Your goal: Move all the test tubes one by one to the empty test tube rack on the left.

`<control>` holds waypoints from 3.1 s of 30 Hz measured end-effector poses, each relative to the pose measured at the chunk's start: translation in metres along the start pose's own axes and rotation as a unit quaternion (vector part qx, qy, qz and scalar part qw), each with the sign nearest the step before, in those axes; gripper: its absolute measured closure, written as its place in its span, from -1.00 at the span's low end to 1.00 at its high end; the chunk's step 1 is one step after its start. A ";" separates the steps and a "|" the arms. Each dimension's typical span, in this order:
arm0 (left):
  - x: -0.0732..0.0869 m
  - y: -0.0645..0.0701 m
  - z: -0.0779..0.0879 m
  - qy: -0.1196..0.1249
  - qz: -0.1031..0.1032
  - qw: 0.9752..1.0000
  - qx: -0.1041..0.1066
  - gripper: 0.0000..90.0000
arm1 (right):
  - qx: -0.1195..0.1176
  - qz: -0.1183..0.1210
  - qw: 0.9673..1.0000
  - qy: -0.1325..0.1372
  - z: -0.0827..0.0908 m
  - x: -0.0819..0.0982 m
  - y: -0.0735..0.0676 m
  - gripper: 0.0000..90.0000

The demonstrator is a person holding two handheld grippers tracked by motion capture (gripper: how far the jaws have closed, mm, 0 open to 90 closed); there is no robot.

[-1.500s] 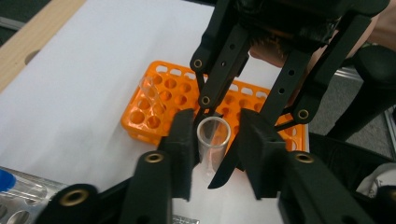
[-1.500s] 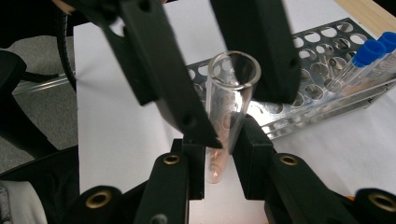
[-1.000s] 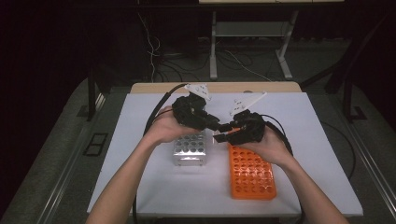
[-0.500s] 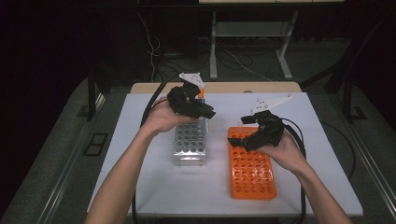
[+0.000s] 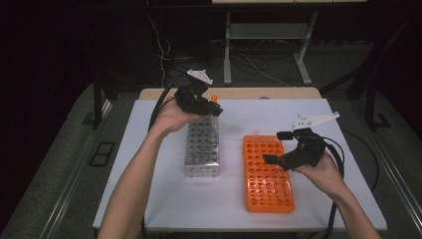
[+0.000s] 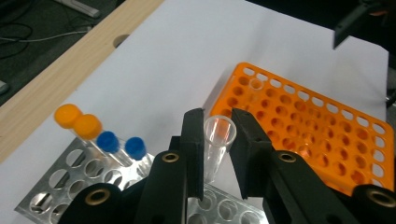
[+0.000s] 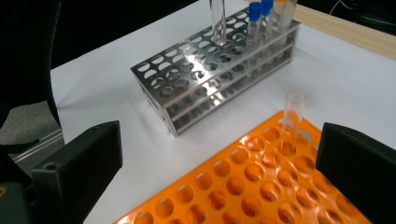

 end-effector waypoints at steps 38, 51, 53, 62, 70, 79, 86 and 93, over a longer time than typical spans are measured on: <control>0.048 -0.038 -0.044 -0.025 0.038 0.999 -0.029 0.66 | 0.027 -0.044 0.998 0.022 0.036 0.061 0.017 -0.99; 0.041 -0.025 -0.032 -0.017 0.058 0.998 -0.002 0.15 | 0.027 -0.044 0.998 0.021 0.035 0.059 0.018 -0.99; 0.040 -0.021 -0.029 -0.017 0.059 0.998 0.001 0.08 | 0.027 -0.043 0.998 0.021 0.035 0.059 0.018 -0.99; 0.040 0.002 -0.010 0.005 0.057 0.998 0.004 -0.52 | 0.022 -0.038 0.999 0.012 0.028 0.050 0.023 -0.99; 0.047 0.021 0.007 0.021 0.055 0.998 -0.020 -1.00 | 0.022 -0.036 0.999 0.003 0.018 0.041 0.032 -0.99; 0.066 0.036 0.017 0.045 0.057 0.997 -0.022 -1.00 | 0.023 -0.033 0.999 -0.014 0.001 0.032 0.046 -0.99; 0.081 0.045 0.020 0.050 0.063 0.997 -0.018 -1.00 | 0.023 -0.027 0.999 -0.027 -0.016 0.028 0.054 -0.99; 0.092 0.054 0.023 0.050 0.063 0.997 -0.018 -1.00 | 0.020 -0.015 0.999 -0.043 -0.033 0.025 0.060 -0.90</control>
Point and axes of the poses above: each handheld gripper's, and its own axes: z roughly backward along the jaws, x roughly out of its underside, y roughly to its right, the point moved 4 cm from there along -z, roughly forward along the jaws, and after that the axes turned 7 degrees about y, right-handed, at the moved point
